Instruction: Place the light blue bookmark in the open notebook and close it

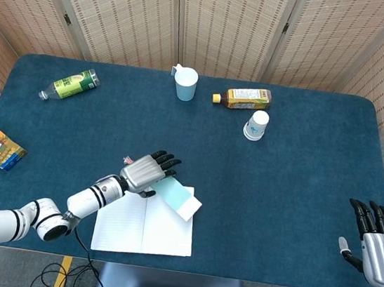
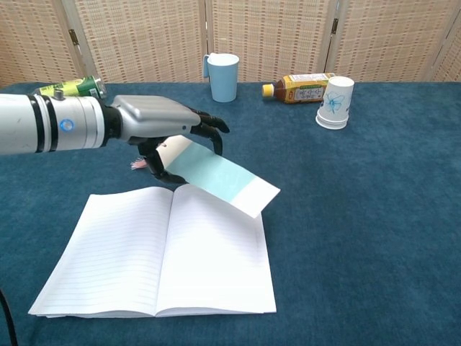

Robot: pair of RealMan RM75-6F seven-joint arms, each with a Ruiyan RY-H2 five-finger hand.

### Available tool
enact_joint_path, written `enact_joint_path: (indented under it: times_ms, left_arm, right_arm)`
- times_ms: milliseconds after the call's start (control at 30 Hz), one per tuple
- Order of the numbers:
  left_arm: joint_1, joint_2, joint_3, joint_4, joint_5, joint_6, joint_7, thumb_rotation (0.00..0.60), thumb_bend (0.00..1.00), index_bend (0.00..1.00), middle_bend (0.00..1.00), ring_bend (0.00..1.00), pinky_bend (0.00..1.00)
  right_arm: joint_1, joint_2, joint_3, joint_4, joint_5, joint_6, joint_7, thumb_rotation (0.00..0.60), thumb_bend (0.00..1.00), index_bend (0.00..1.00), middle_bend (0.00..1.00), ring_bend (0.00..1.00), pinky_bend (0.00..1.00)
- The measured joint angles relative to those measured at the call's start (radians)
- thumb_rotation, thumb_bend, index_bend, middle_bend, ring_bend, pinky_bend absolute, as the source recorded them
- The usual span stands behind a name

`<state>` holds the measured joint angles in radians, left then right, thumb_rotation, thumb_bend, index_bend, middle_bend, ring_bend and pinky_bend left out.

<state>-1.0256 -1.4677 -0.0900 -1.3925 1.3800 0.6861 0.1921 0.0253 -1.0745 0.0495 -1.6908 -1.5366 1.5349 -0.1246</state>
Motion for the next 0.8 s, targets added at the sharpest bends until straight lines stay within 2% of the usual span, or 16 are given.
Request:
enact_joint_path:
  times_ms: [633,800]
  left_arm:
    - [-0.07,0.016,0.076,-0.035,0.156,-0.057,0.028,0.6,0.34,0.35,0.07,0.05,0.11]
    - [-0.09,0.04,0.1,-0.053,0.215,-0.064,-0.009,0.6,0.34,0.35,0.07,0.05,0.11]
  right_arm:
    - [-0.012,-0.012,-0.003,0.005,-0.001,0.016,0.002,0.6,0.29,0.08,0.16,0.06,0.1]
    - [-0.015,-0.013,-0.004,-0.003,-0.006,0.022,-0.007,0.6,0.29,0.08,0.16,0.06,0.1]
